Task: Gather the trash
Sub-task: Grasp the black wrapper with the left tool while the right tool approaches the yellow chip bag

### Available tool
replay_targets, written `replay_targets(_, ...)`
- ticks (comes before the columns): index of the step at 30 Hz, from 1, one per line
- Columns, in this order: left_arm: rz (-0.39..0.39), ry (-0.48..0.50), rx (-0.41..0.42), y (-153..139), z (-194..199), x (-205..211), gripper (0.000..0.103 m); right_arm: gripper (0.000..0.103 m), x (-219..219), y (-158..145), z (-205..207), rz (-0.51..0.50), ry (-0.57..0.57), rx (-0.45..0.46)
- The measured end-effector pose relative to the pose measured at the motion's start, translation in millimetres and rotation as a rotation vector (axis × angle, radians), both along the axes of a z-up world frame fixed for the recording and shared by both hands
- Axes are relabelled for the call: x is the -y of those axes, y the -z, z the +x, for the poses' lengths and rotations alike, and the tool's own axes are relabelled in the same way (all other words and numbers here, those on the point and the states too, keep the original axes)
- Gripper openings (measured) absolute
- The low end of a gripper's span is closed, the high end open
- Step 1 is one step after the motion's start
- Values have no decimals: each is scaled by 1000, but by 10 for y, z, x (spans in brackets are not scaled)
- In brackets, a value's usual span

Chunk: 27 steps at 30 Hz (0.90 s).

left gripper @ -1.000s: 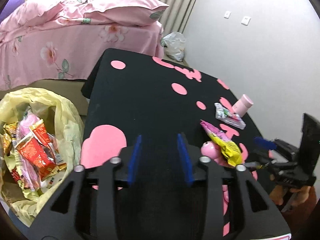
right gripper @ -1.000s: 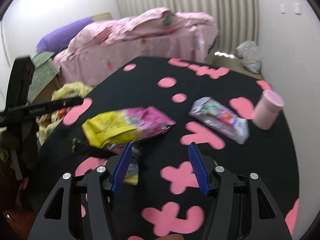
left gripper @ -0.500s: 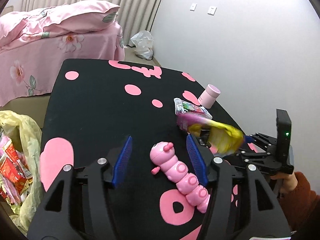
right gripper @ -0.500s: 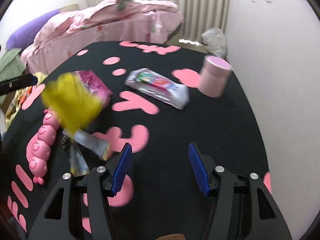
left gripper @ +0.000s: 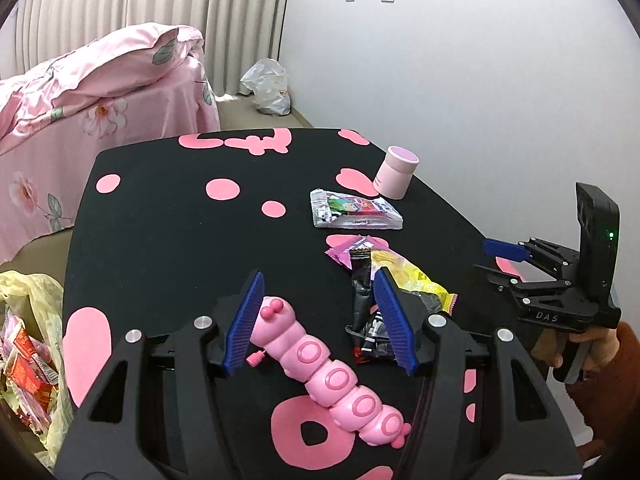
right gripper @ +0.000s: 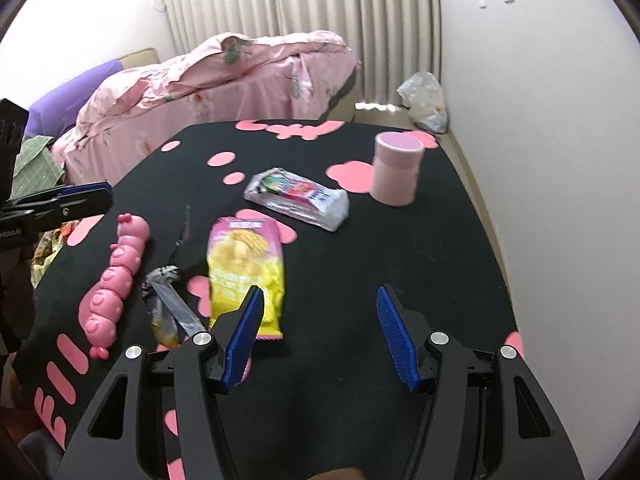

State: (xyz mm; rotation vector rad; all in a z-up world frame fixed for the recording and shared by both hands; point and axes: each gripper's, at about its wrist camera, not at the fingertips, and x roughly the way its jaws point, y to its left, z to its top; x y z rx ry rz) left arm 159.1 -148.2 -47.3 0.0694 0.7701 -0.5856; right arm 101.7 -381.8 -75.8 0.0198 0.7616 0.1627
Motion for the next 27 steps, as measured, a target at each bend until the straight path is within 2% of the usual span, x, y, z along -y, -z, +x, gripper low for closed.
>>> replay_targets(8,2,-2,-18,51,-38,-34,54,55,-306,165,125,66,-105,-73)
replay_targets(9,-2,5,-25,67,-47,-35,54,55,-344,214,149,55,-109,-89)
replay_targets(11,-10,38,-41,110,-86,-13,54,47,-399,303,185,15,-103,-122)
replay_targets(15,-2,134,-48,173,-227,118,54,46,-335,344,203,-80,-25,-114)
replay_targets(17,21,193,-42,204,-310,245,54,46,-242,338,179,-111,8,-107)
replay_targets(20,88,234,-28,272,-372,436,54,46,-44,364,114,-82,38,-124)
replay_targets(24,186,203,-37,409,-305,618,54,46,148,386,23,-43,68,-138)
replay_targets(27,189,188,-92,504,-210,708,54,46,253,393,-55,-38,85,-145)
